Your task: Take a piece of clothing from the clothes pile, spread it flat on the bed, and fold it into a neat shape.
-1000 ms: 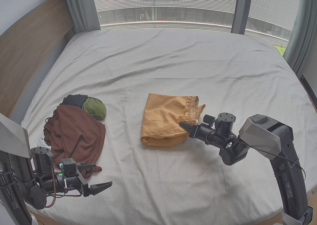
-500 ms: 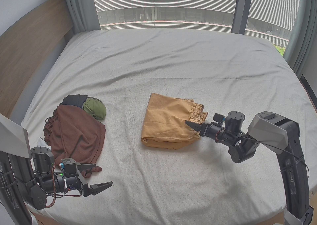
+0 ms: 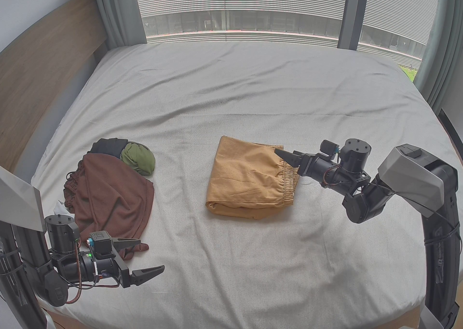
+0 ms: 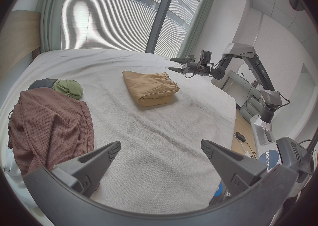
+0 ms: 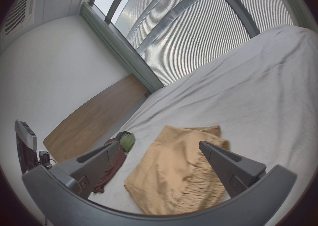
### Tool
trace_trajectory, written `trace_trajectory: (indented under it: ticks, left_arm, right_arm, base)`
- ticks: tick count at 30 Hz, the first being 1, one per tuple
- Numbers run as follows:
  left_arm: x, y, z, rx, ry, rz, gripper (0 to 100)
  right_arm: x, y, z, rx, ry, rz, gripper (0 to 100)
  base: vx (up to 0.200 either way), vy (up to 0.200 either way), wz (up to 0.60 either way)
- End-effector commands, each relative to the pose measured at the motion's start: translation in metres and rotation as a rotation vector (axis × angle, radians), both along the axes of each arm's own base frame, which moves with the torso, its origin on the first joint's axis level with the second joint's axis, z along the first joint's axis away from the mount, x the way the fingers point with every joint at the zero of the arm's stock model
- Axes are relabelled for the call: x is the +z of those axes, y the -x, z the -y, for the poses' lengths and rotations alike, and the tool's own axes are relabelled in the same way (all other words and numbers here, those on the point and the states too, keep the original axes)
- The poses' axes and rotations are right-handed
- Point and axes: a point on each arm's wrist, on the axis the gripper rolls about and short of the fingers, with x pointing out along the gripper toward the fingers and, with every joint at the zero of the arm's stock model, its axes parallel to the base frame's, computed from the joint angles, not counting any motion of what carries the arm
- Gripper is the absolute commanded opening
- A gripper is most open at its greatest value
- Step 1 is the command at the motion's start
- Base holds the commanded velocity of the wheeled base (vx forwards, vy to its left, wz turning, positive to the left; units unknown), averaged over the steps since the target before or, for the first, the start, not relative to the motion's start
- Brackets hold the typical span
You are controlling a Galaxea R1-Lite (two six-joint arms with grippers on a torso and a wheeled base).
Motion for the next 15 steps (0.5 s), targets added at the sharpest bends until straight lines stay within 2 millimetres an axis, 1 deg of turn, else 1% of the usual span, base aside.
trace_trajectory:
  ticks: [1, 4, 7, 10, 12, 15]
  left_arm:
    - [-0.001, 0.004, 0.000, 0.000, -0.001, -0.018, 100]
    - [-0.001, 0.004, -0.001, 0.001, -0.001, -0.019, 100]
    - [-0.001, 0.004, -0.001, 0.001, -0.001, -0.019, 100]
    - [-0.001, 0.004, -0.001, 0.001, -0.001, -0.018, 100]
    - [-0.001, 0.004, -0.001, 0.001, -0.001, -0.018, 100]
    - [-0.001, 0.004, -0.001, 0.001, -0.001, -0.019, 100]
  right_arm:
    - [0.009, 0.008, -0.023, 0.036, -0.006, 0.022, 100]
    - [0.004, 0.012, -0.033, 0.054, -0.004, 0.009, 100]
    - [-0.015, 0.010, -0.036, 0.059, 0.009, -0.026, 100]
    - [-0.029, 0.010, -0.036, 0.058, 0.018, -0.054, 100]
    - [-0.044, 0.011, -0.035, 0.058, 0.025, -0.074, 100]
    - [-0.057, 0.012, -0.036, 0.059, 0.031, -0.088, 100]
  base:
    - [0.000, 0.000, 0.00]
    - [0.000, 0.000, 0.00]
    - [0.000, 0.000, 0.00]
    - [0.000, 0.000, 0.00]
    - [0.000, 0.000, 0.00]
    - [0.000, 0.000, 0.00]
